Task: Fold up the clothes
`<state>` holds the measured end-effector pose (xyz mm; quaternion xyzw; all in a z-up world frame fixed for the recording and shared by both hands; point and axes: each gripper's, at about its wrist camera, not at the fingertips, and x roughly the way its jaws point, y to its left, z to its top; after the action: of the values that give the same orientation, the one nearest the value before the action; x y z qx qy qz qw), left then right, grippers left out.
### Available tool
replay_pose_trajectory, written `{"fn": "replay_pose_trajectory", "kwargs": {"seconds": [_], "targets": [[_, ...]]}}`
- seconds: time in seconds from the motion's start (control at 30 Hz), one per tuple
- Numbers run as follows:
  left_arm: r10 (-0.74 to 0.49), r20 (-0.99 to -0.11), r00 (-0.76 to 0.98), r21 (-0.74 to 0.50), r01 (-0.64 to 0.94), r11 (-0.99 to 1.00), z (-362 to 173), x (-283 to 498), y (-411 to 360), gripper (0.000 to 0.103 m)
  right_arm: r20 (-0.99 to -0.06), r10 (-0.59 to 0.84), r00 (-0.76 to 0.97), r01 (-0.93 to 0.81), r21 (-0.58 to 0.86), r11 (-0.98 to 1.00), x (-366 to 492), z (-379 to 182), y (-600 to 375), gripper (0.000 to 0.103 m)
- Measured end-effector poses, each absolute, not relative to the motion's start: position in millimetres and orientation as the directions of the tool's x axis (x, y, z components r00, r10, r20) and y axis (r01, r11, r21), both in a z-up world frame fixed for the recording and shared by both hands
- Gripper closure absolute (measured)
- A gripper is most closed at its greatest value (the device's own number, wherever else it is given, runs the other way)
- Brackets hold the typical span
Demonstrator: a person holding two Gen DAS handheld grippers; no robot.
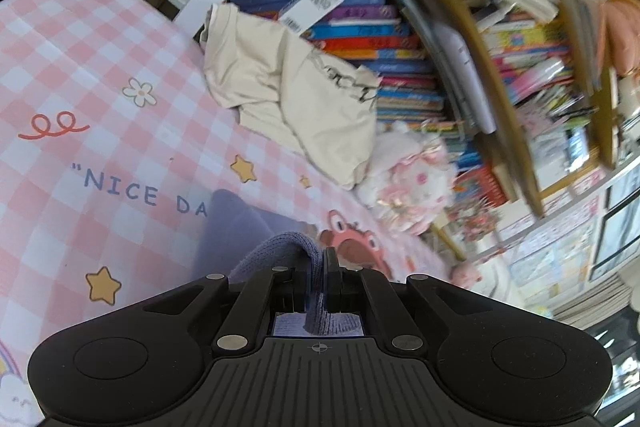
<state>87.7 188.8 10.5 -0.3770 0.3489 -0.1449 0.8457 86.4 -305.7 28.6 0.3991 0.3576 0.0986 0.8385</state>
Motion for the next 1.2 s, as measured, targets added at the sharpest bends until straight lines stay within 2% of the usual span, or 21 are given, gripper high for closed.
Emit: {"fn": "replay_pose_trajectory", "kwargs": {"seconds": [0.23, 0.37, 0.5, 0.57, 0.63, 0.67, 0.7, 0.77, 0.97, 1.2], "targets": [[-0.475, -0.564, 0.676, -0.701, -0.087, 0.708, -5.6, 108.1, 182.6, 0.097, -0.589, 0.423, 0.688, 0.184, 0.706, 0.684, 113.0, 6.0, -300.1, 0.091], [-0.454, -0.609, 0.650, -0.676, -0.126, 0.726, -14.7, 119.7, 179.0, 0.091, -0.627, 0.414, 0.660, 0.207, 0.682, 0.702, 124.1, -3.8, -296.0, 0.089], [-0.437, -0.610, 0.661, -0.691, -0.173, 0.702, -17.6, 123.3, 188.0, 0.071, -0.629, 0.384, 0.676, 0.187, 0.651, 0.736, 125.8, 2.3, -297.5, 0.087], [-0.423, -0.587, 0.690, -0.705, -0.178, 0.687, -12.7, 121.7, 194.9, 0.067, -0.627, 0.367, 0.687, 0.175, 0.634, 0.754, 126.2, 6.2, -298.5, 0.087], [-0.400, -0.555, 0.730, -0.710, -0.165, 0.685, -3.9, 118.9, 201.9, 0.056, -0.624, 0.351, 0.698, 0.163, 0.616, 0.771, 126.5, 10.1, -299.5, 0.086], [-0.382, -0.540, 0.749, -0.704, -0.154, 0.693, 1.9, 117.2, 204.7, 0.054, -0.623, 0.343, 0.703, 0.158, 0.607, 0.779, 126.7, 12.1, -300.1, 0.081], [-0.367, -0.526, 0.768, -0.697, -0.142, 0.702, 7.5, 115.6, 207.1, 0.053, -0.621, 0.335, 0.709, 0.152, 0.598, 0.787, 126.9, 14.1, -300.6, 0.067], [-0.351, -0.506, 0.788, -0.677, -0.111, 0.727, 17.4, 113.3, 207.6, 0.053, -0.617, 0.319, 0.719, 0.141, 0.579, 0.803, 127.2, 18.0, -301.6, 0.051], [-0.339, -0.558, 0.758, -0.545, -0.026, 0.838, 16.2, 109.1, 179.2, 0.053, -0.602, 0.271, 0.751, 0.110, 0.519, 0.848, 128.3, 29.8, -304.8, 0.050], [-0.308, -0.636, 0.708, -0.356, 0.086, 0.931, 8.5, 105.0, 140.3, 0.052, -0.695, 0.203, 0.690, -0.036, 0.248, 0.968, 121.5, 10.2, -274.1, 0.050]]}}
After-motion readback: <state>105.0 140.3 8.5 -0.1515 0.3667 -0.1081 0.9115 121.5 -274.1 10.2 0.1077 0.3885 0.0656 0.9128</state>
